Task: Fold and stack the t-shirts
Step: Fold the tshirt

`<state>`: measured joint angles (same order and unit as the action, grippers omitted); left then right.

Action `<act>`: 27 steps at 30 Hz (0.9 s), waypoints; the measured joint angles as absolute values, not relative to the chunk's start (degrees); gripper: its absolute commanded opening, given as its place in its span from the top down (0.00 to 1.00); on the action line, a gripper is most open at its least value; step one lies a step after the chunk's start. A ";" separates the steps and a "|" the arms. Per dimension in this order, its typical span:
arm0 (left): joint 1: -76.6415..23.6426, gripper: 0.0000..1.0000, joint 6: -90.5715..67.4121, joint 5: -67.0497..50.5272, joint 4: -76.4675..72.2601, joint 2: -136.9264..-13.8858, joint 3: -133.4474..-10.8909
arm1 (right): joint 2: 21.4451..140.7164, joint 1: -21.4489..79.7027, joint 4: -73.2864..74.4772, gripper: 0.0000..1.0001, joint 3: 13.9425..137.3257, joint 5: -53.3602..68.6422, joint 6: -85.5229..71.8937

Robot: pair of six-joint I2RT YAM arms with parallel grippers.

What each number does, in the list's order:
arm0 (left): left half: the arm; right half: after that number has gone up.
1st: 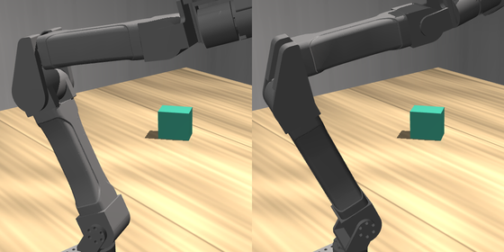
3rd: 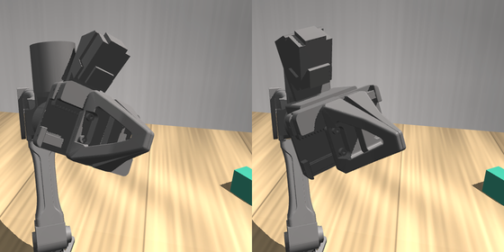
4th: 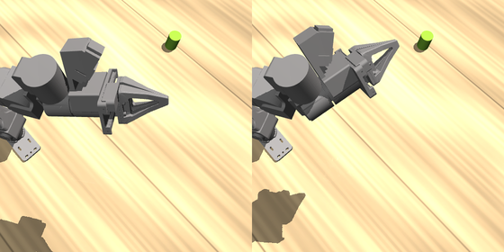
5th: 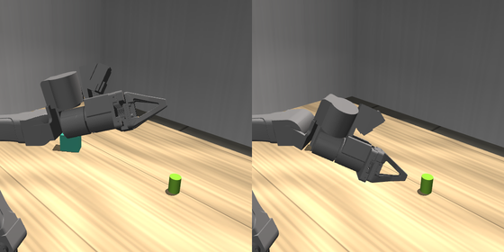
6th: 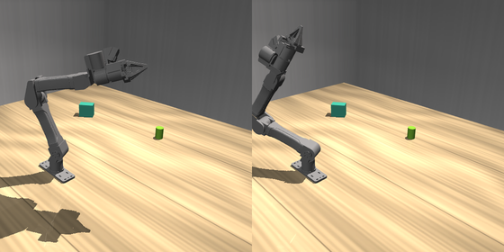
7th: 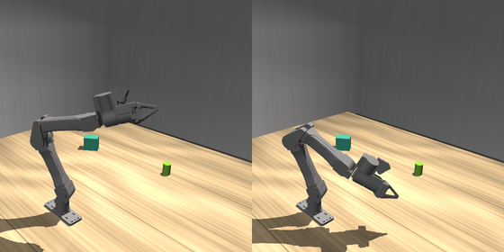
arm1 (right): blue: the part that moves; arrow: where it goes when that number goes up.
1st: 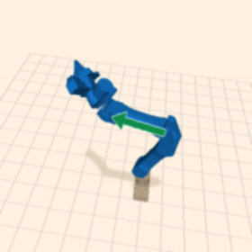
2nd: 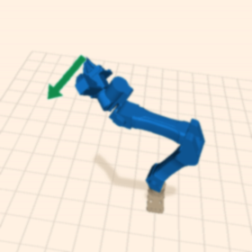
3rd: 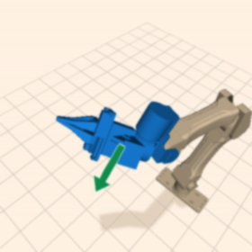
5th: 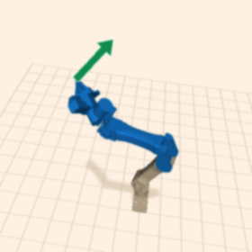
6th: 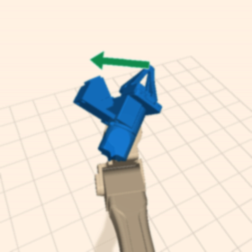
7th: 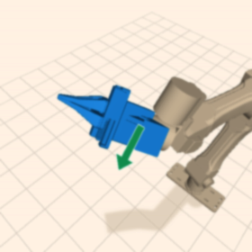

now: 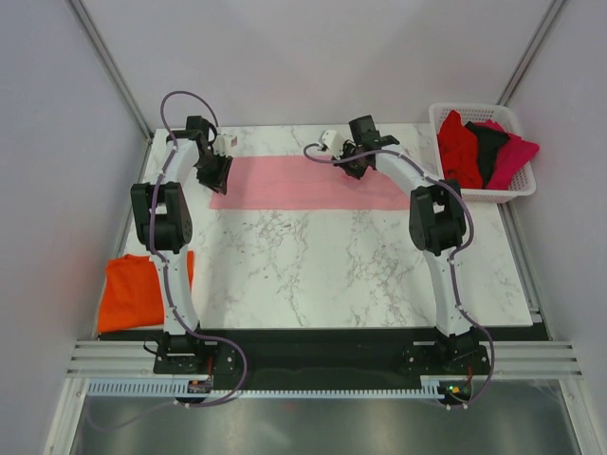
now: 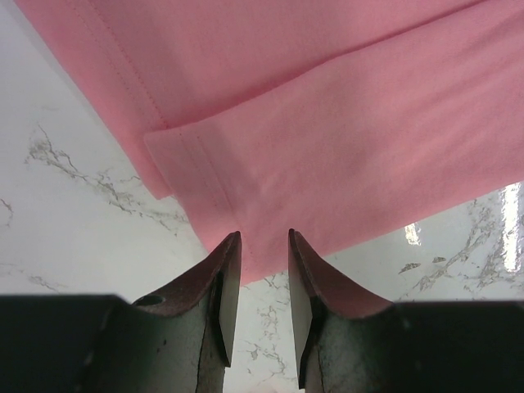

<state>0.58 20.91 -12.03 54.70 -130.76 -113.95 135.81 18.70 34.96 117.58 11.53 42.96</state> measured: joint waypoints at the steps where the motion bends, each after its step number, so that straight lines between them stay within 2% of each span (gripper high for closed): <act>1: 0.58 0.63 20.91 -12.03 54.70 -130.76 -113.91 | 135.81 19.46 34.33 0.88 117.14 11.11 43.29; 2: 0.58 0.63 20.91 -12.03 54.68 -130.76 -113.84 | 135.81 20.25 33.47 0.69 116.86 10.15 43.86; 3: 0.58 0.63 20.93 -12.05 54.68 -130.76 -113.73 | 135.81 20.86 32.86 0.62 116.66 9.54 43.81; 5: 0.58 0.60 21.02 -12.03 54.68 -130.72 -113.36 | 135.81 22.17 30.92 0.54 116.53 7.46 44.42; 11: 0.58 0.55 24.62 -12.80 54.72 -127.72 -110.98 | 130.06 23.38 20.91 0.47 107.13 1.39 42.52; 14: 0.16 0.55 29.32 -13.74 54.54 -123.07 -108.64 | 124.01 22.98 16.75 0.46 100.64 -1.17 40.53; 19: -1.83 0.54 39.64 -14.09 54.08 -115.28 -103.28 | 116.75 22.35 12.88 0.46 97.01 -2.87 37.36; 27: -3.51 0.55 47.92 -13.34 54.15 -119.31 -100.64 | 115.57 22.37 14.70 0.47 94.78 -2.90 32.99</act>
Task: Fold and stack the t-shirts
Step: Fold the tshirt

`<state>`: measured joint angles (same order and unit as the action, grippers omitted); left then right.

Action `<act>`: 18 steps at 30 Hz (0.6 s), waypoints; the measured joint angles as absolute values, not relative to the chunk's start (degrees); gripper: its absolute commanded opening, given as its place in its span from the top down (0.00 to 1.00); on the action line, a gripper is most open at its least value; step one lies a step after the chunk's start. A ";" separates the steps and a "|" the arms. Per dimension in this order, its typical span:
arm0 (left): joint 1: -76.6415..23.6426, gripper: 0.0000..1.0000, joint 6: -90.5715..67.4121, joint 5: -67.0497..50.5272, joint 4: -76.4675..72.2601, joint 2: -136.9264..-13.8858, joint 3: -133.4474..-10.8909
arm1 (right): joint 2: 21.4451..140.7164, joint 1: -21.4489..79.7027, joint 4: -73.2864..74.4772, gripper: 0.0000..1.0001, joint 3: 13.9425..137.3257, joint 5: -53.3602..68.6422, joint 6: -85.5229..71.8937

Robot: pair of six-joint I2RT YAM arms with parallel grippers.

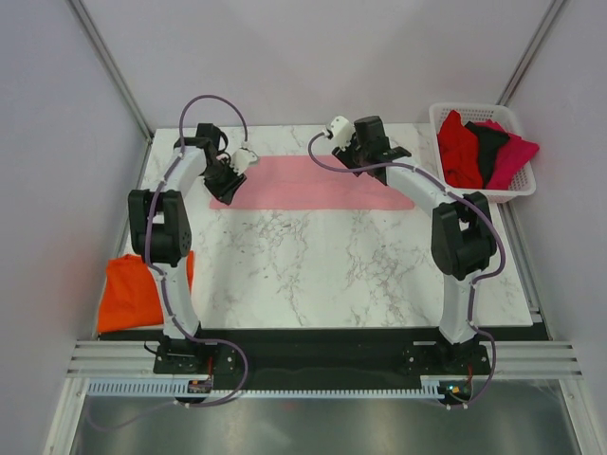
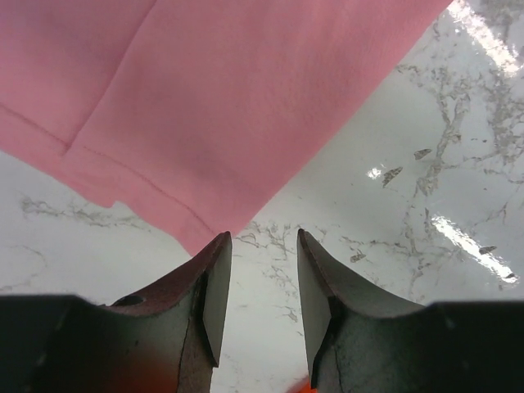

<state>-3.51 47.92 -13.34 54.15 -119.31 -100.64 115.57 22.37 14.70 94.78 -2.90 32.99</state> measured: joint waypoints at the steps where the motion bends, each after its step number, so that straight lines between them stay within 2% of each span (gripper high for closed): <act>1: -3.53 0.55 48.23 -13.06 54.13 -120.16 -100.66 | 115.57 22.35 15.09 0.47 94.56 -2.87 32.56; 16: -3.53 0.58 49.80 -9.50 53.41 -126.56 -102.39 | 115.55 20.88 16.86 0.47 92.01 -2.92 29.34; 18: -3.57 0.64 49.78 -9.06 53.01 -127.50 -102.94 | 115.52 20.86 16.95 0.47 91.94 -2.90 29.32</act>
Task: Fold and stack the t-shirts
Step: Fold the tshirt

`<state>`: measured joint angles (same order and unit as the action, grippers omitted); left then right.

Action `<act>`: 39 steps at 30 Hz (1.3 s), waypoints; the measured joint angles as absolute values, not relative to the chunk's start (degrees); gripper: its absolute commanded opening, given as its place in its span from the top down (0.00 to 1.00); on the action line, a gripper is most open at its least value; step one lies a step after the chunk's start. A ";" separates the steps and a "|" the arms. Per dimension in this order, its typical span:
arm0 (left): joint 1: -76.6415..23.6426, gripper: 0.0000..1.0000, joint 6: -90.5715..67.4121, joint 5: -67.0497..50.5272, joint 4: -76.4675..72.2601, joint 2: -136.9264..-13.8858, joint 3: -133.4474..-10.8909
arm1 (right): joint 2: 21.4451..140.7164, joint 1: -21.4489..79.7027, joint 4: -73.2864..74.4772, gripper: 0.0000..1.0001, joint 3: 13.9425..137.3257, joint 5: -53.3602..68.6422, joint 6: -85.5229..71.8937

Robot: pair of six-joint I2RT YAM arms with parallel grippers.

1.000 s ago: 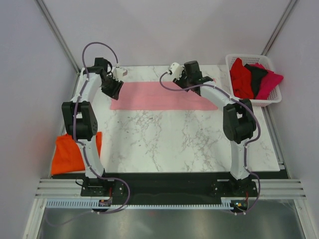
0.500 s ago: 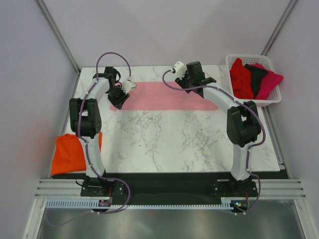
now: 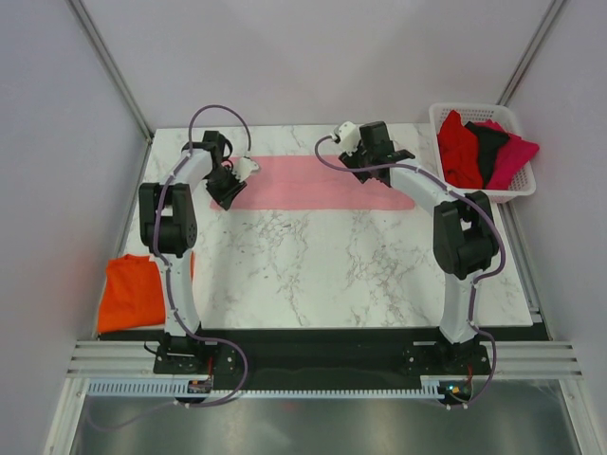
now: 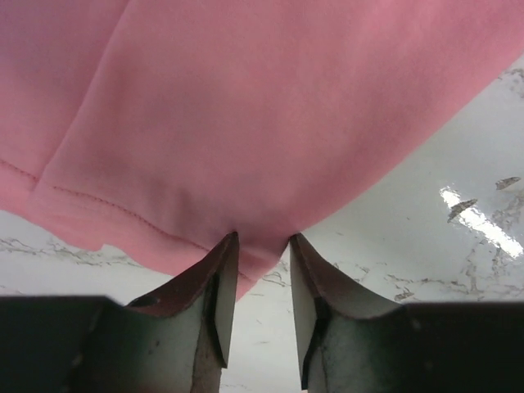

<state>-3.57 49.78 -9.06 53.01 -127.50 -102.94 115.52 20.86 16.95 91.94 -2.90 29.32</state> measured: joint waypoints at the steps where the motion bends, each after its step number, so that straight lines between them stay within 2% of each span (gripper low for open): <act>1: -3.62 0.67 49.78 -9.04 52.97 -127.90 -103.24 | 115.52 20.86 17.02 0.47 91.94 -2.92 29.32; 2: -3.64 0.71 49.76 -8.88 52.80 -128.09 -103.33 | 115.48 20.86 17.12 0.47 91.92 -2.92 29.32; 3: -3.68 0.82 49.78 -8.75 52.75 -128.18 -103.46 | 115.44 20.86 17.21 0.47 91.83 -2.92 29.32; 5: -3.77 0.98 49.71 -8.47 52.29 -128.18 -103.46 | 115.20 20.75 17.23 0.47 91.53 -3.05 29.32; 13: -4.78 0.98 50.02 -7.60 51.44 -123.76 -96.55 | 115.04 17.39 19.73 0.48 91.20 -3.46 26.59; 21: -7.22 0.98 51.88 -7.64 57.65 -109.21 -82.15 | 122.41 12.36 26.61 0.48 99.79 -5.69 25.71; 29: -9.65 0.98 51.77 -7.88 62.67 -97.76 -74.32 | 129.45 13.43 32.34 0.50 108.77 -4.69 25.71; 39: -12.10 0.98 49.93 -9.56 66.59 -92.14 -69.69 | 129.71 16.75 35.62 0.52 107.46 -3.05 25.67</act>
